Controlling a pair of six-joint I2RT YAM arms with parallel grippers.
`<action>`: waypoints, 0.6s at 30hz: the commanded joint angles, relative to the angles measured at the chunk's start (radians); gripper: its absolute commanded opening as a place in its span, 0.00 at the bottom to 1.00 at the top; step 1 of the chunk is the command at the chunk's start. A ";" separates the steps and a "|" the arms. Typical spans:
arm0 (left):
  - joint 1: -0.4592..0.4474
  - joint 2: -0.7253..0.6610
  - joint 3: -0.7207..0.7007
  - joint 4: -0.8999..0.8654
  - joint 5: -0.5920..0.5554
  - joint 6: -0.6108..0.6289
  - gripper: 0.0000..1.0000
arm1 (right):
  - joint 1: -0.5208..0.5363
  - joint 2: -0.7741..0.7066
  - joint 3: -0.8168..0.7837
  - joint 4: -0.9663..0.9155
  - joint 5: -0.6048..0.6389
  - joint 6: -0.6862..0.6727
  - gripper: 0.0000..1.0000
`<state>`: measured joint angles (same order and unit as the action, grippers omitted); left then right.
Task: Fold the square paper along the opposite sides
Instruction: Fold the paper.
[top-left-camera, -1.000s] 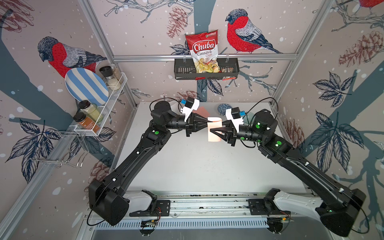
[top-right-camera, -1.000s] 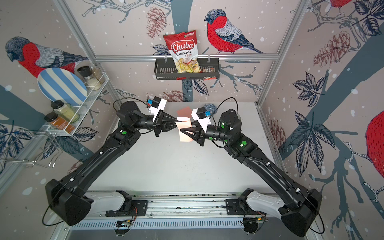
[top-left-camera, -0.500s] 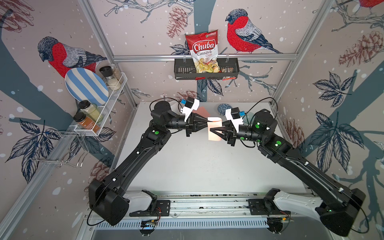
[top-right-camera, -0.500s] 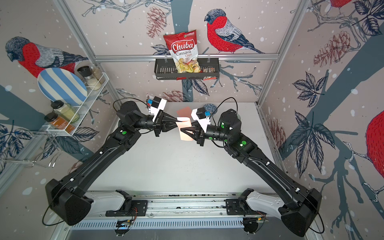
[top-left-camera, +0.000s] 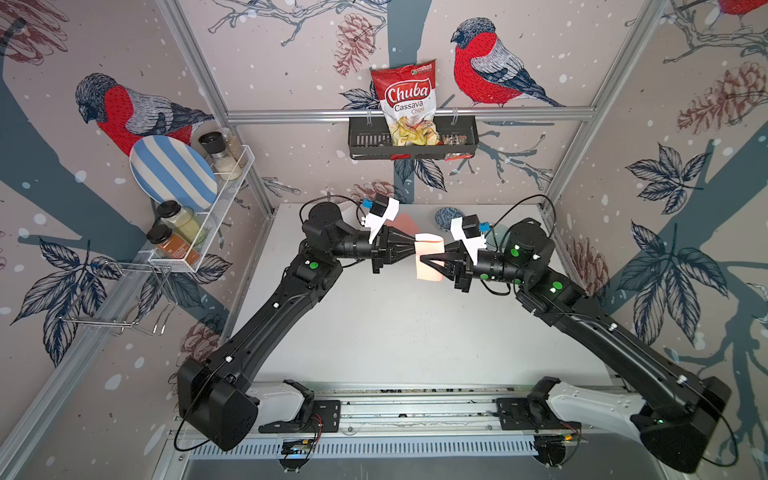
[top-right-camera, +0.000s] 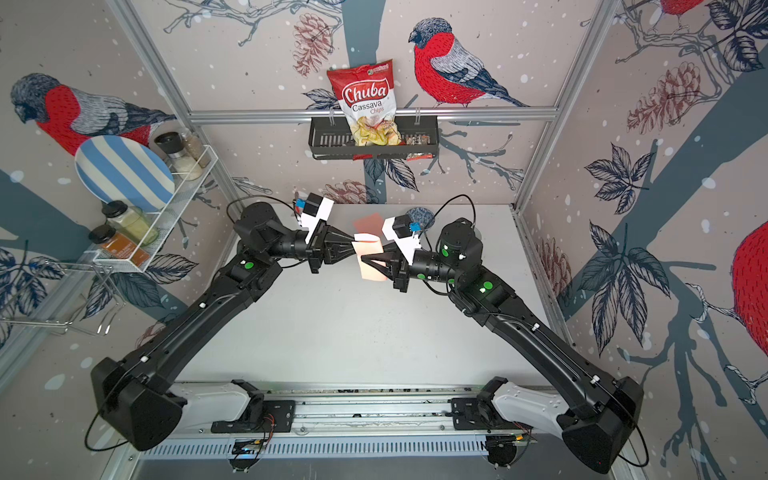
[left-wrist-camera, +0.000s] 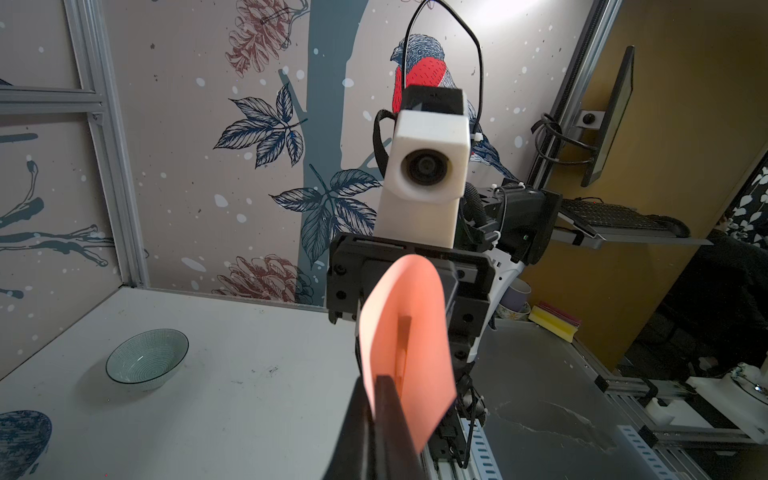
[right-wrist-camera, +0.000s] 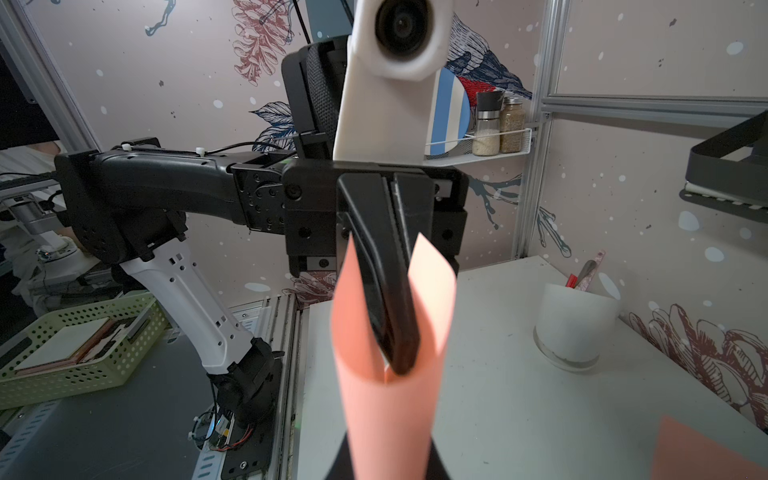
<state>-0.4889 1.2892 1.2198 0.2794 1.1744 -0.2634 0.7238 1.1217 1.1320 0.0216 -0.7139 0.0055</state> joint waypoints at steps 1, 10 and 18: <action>0.001 -0.002 -0.001 0.040 0.005 -0.004 0.00 | 0.002 0.000 0.000 0.030 -0.008 0.001 0.12; 0.001 -0.007 0.000 0.041 0.005 -0.003 0.00 | 0.003 0.000 -0.005 0.032 -0.008 0.002 0.09; 0.002 -0.007 -0.001 0.042 0.007 -0.004 0.00 | 0.005 0.003 -0.005 0.036 -0.008 0.001 0.07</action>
<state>-0.4889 1.2869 1.2179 0.2794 1.1763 -0.2638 0.7254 1.1236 1.1290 0.0257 -0.7136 0.0059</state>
